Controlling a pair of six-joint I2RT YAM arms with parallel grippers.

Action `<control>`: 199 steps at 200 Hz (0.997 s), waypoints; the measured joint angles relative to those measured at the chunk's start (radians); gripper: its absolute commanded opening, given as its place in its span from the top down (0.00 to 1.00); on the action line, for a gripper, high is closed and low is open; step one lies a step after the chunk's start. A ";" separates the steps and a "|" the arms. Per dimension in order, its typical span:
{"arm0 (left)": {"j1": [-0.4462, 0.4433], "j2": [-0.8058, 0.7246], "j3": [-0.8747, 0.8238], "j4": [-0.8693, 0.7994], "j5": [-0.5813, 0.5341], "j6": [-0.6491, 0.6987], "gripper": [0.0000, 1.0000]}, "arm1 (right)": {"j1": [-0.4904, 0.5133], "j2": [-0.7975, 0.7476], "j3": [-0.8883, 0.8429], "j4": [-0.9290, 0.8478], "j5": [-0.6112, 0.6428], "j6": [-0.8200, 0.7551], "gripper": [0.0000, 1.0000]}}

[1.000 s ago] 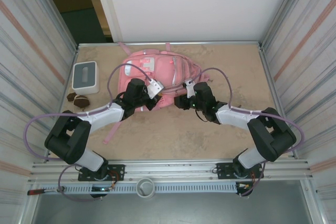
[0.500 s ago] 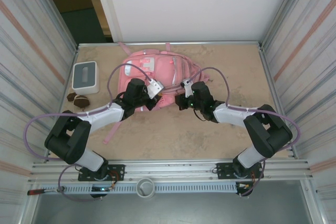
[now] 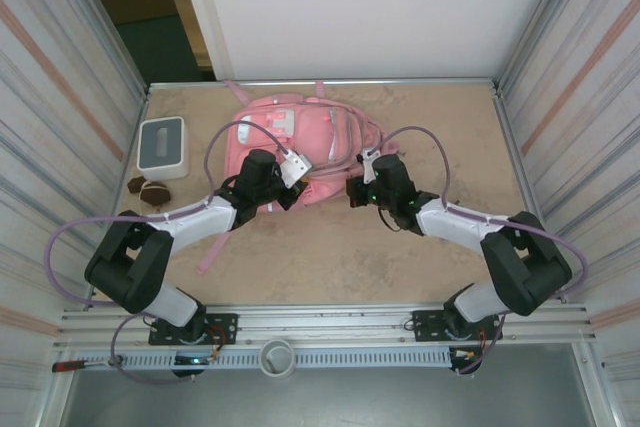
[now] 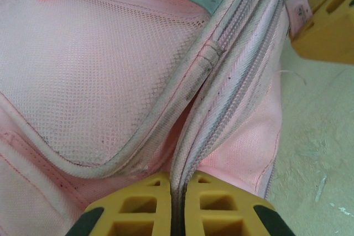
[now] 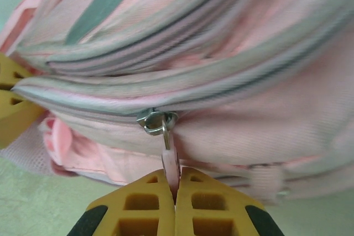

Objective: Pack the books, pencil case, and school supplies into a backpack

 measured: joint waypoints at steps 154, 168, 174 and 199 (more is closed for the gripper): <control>-0.096 -0.089 0.036 -0.083 -0.111 0.064 0.34 | -0.013 -0.115 0.013 -0.154 -0.056 0.004 1.00; -0.119 -0.089 0.056 -0.084 -0.122 0.082 0.33 | -0.010 -0.117 0.013 -0.160 -0.056 0.004 1.00; -0.128 -0.085 0.066 -0.086 -0.123 0.092 0.33 | -0.009 -0.117 0.013 -0.161 -0.056 0.004 1.00; -0.160 -0.035 0.126 -0.097 -0.130 0.126 0.34 | -0.003 -0.117 0.013 -0.164 -0.056 0.005 1.00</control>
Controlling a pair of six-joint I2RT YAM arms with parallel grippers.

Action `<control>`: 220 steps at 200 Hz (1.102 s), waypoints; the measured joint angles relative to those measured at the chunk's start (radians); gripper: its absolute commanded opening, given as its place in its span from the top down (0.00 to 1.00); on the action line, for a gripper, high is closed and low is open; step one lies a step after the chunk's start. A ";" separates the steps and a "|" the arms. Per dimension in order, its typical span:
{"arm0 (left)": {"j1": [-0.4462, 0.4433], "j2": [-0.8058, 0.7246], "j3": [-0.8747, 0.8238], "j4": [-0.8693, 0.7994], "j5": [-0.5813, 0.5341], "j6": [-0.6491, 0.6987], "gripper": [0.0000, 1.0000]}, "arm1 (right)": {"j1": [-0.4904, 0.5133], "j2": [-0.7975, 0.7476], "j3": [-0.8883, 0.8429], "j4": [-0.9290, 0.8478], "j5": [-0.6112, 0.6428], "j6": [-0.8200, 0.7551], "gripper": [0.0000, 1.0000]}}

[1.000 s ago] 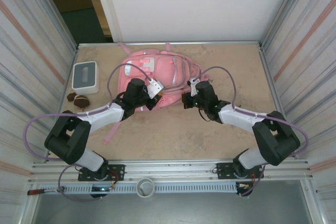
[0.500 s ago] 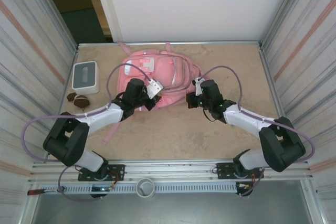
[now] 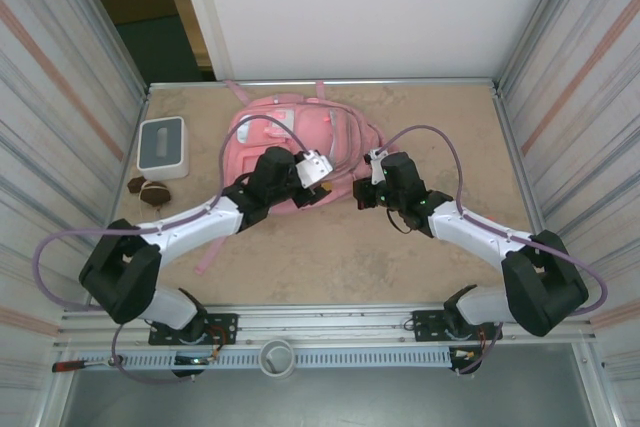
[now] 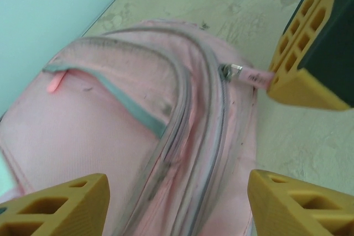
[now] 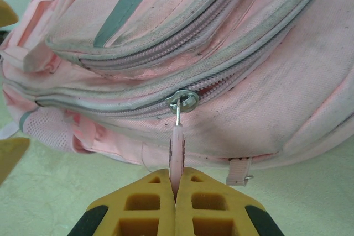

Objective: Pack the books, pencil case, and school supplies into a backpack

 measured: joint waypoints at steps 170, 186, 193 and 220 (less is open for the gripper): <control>-0.028 0.169 0.042 0.091 -0.052 0.134 1.00 | 0.006 -0.027 0.005 -0.053 0.124 0.047 1.00; -0.016 0.146 0.014 0.109 -0.025 0.134 1.00 | 0.011 -0.023 0.023 -0.079 0.167 0.048 1.00; -0.010 0.134 0.003 0.113 -0.014 0.133 1.00 | 0.012 -0.023 0.030 -0.090 0.180 0.048 1.00; 0.017 0.089 -0.038 0.127 0.031 0.129 1.00 | 0.008 -0.018 0.059 -0.121 0.214 0.056 1.00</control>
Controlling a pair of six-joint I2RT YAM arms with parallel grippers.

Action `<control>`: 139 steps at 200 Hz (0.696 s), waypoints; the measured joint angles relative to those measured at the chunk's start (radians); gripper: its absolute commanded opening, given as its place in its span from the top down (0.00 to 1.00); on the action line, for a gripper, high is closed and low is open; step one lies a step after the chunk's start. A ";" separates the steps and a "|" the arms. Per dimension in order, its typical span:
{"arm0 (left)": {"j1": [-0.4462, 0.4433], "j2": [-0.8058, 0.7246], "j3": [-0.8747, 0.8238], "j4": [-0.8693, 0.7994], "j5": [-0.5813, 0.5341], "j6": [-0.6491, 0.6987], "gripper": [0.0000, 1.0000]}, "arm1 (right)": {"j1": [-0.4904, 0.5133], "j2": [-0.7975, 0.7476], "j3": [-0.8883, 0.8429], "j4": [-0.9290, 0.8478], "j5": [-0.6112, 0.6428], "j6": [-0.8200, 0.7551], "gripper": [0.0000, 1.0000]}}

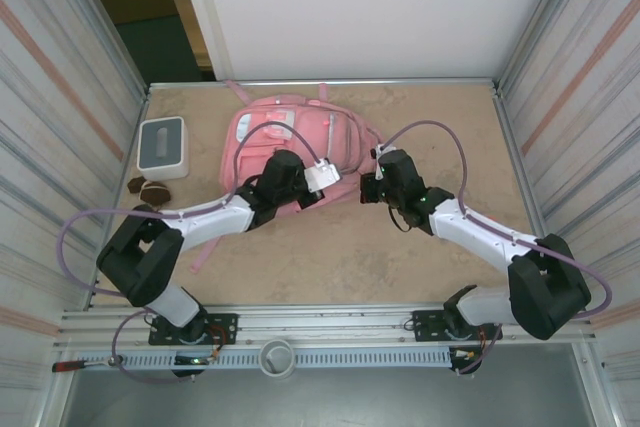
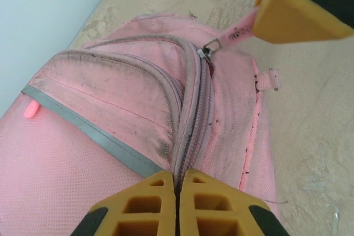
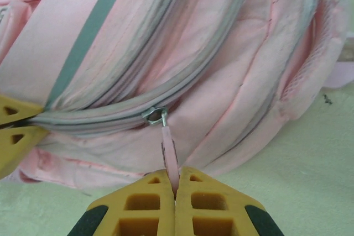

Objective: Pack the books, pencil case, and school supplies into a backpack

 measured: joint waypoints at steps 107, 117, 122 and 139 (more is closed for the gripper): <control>0.073 -0.109 -0.086 -0.038 0.058 -0.058 0.52 | -0.008 0.026 0.026 0.025 -0.095 0.016 1.00; 0.071 -0.111 -0.086 -0.050 0.050 -0.069 0.47 | -0.005 0.022 0.026 0.026 -0.098 0.018 1.00; 0.068 -0.113 -0.085 -0.056 0.047 -0.069 0.45 | -0.004 0.018 0.026 0.027 -0.098 0.018 1.00; 0.055 -0.117 -0.075 -0.080 0.037 -0.070 0.41 | 0.003 0.000 0.026 0.032 -0.098 0.019 1.00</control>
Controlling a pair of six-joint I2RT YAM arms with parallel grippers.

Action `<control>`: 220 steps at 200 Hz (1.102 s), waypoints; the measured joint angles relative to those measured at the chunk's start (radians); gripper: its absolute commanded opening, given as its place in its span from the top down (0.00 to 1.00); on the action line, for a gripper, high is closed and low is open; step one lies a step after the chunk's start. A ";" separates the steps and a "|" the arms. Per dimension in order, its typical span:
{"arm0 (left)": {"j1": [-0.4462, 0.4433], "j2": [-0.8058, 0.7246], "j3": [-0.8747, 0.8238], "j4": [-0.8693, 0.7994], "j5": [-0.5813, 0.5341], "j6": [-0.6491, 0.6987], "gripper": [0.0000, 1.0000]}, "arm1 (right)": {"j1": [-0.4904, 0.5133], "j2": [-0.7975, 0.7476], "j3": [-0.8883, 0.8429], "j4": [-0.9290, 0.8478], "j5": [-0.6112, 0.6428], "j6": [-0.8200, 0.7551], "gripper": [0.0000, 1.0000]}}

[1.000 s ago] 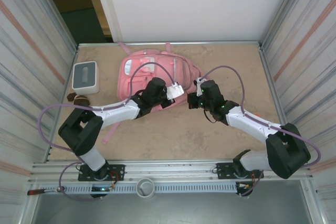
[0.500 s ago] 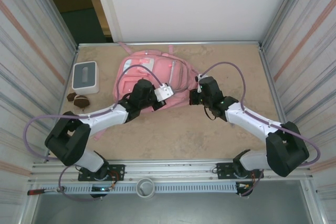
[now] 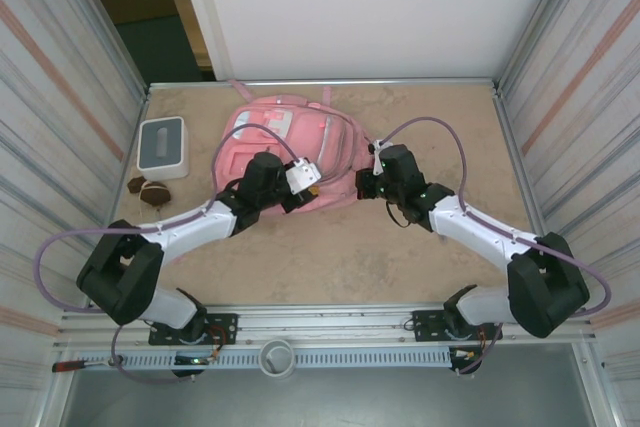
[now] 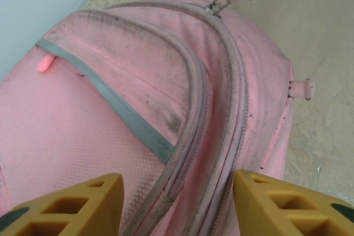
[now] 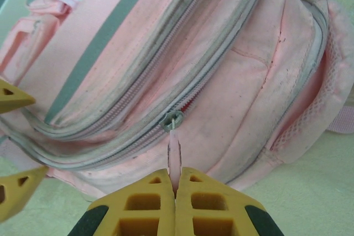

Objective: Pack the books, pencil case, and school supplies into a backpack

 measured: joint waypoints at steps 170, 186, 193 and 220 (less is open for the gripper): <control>-0.128 0.190 0.187 -0.024 -0.131 0.066 0.83 | 0.013 -0.046 -0.061 0.048 0.000 0.026 1.00; -0.130 0.190 0.184 -0.023 -0.130 0.069 0.96 | 0.004 -0.046 -0.072 0.058 -0.001 0.026 1.00; -0.130 0.189 0.179 -0.016 -0.128 0.064 1.00 | 0.002 -0.046 -0.074 0.061 -0.001 0.026 1.00; -0.124 0.161 0.138 0.010 -0.101 0.063 1.00 | 0.001 -0.046 -0.075 0.063 0.005 0.026 1.00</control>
